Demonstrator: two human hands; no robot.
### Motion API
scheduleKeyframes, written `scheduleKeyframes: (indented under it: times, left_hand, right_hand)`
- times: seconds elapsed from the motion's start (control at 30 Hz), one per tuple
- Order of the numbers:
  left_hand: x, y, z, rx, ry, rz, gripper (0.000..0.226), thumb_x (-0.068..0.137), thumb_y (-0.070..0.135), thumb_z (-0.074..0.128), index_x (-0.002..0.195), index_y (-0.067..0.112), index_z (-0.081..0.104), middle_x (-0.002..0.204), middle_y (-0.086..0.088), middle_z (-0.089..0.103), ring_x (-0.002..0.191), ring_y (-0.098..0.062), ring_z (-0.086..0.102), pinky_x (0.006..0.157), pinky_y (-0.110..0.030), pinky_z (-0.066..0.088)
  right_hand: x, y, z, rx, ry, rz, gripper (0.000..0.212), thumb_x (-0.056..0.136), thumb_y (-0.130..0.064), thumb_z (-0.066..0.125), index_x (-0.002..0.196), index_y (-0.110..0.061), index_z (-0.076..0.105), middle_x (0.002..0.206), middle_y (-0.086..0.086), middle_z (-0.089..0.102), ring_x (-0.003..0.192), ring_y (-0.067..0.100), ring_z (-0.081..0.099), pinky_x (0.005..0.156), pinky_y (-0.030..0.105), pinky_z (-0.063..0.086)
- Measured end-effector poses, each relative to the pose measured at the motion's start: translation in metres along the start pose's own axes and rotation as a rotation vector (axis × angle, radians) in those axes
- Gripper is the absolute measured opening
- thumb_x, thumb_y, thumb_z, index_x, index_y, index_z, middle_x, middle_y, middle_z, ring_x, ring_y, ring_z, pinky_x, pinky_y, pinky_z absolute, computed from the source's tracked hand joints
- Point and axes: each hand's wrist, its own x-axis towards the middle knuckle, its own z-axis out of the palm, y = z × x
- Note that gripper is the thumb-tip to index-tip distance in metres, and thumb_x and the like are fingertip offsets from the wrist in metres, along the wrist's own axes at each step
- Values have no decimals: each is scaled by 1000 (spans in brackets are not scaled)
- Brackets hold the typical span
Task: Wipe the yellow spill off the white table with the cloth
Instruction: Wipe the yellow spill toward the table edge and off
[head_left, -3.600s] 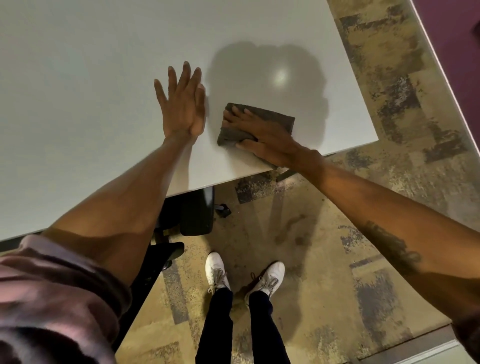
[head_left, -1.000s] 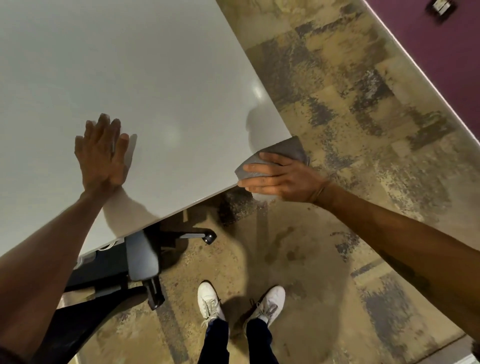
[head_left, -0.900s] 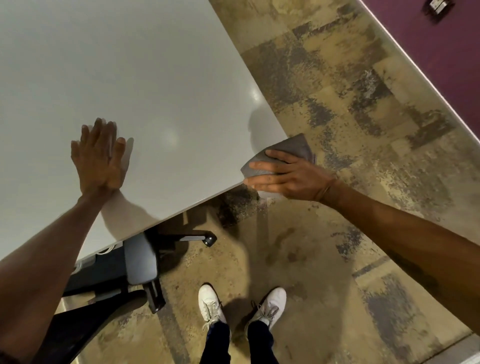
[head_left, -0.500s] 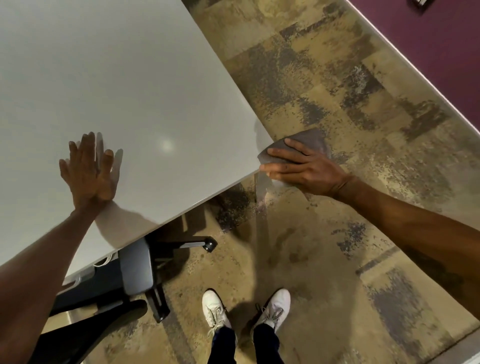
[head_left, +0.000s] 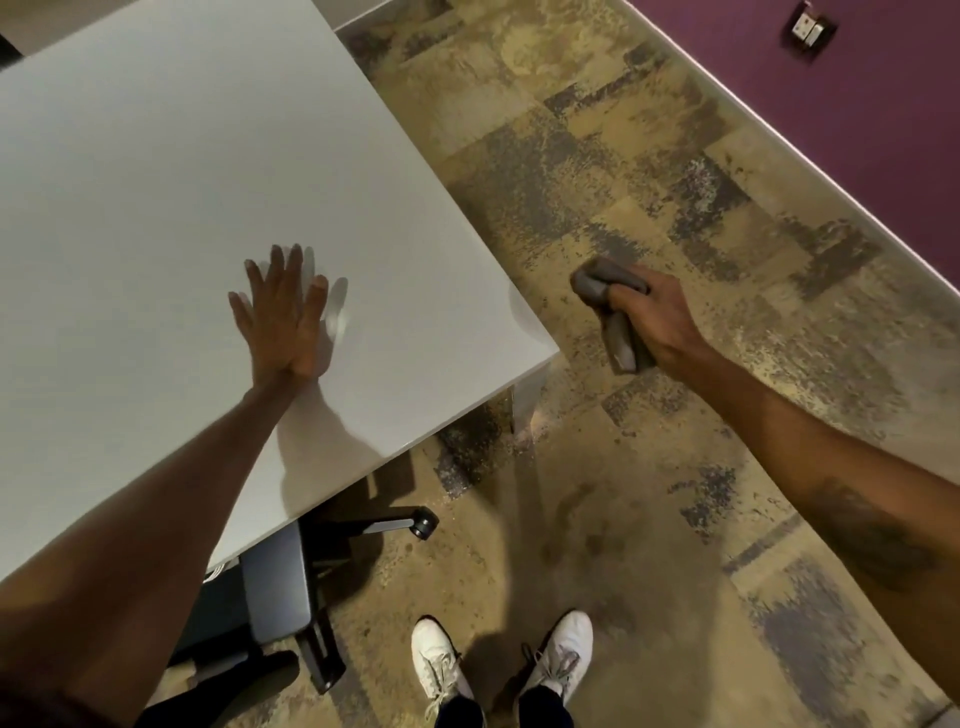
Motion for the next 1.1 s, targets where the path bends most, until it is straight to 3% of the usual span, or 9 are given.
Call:
scheduleKeyframes:
  times: [0.07,0.17,0.3,0.43,0.57,0.73,0.83,0.93,1.1]
  left_hand:
    - [1,7,6,24,-3,27,78,97,67,12,163,28,27,172,3,20,162,-23,5,128,-57,-2]
    - [-1,9,8,100,-2,33,69,103,59,16,163,27,27,172,3,19,161,-24,5,129,-56,2]
    - [-3,14,5,121,0,12,62,107,55,22,162,27,30,172,4,21,162,-23,6,129,-55,2]
    - [-6,18,3,93,4,-5,64,106,58,25,161,27,32,172,4,21,162,-21,6,130,-52,0]
    - [-5,20,0,80,-9,-14,69,103,62,24,162,27,32,172,6,20,162,-19,5,130,-51,0]
    - [-3,21,0,94,-10,-6,77,99,69,16,162,28,30,172,6,18,162,-19,3,130,-51,0]
    - [-2,20,0,81,-5,-4,84,96,76,10,162,28,29,172,6,18,162,-19,2,130,-51,-1]
    - [-1,19,1,83,-14,0,85,95,78,9,162,28,28,172,6,17,162,-19,1,130,-51,-2]
    - [-2,22,-1,104,-16,-11,81,97,73,15,162,27,30,172,6,19,162,-22,4,130,-54,1]
  right_hand:
    - [22,-8,17,64,-16,95,37,88,-7,60,123,-12,68,81,-19,75,74,-3,71,65,12,54]
    - [56,-27,42,159,-68,186,30,77,-19,63,104,-25,73,69,-14,74,65,4,70,69,27,58]
    - [95,-51,65,264,-133,214,36,75,-14,61,110,-19,70,82,-5,76,68,9,73,61,21,55]
    - [127,-70,77,131,-215,186,38,73,-14,57,108,-7,69,74,2,71,60,14,67,54,22,53]
    - [151,-88,85,47,-263,162,12,81,-11,55,85,-15,66,69,0,66,52,8,62,49,19,48]
    - [177,-106,103,2,-293,162,9,81,-13,57,73,-12,61,64,3,62,54,17,58,55,26,44]
    - [185,-117,116,9,-317,153,13,82,-6,55,72,-11,62,59,1,67,49,13,62,50,23,48]
    - [190,-123,122,-71,-416,125,14,79,-10,57,65,-10,59,75,14,63,58,21,60,57,26,49]
    - [184,-128,123,-109,-400,126,25,80,-6,55,56,-13,53,53,2,55,44,11,54,45,17,43]
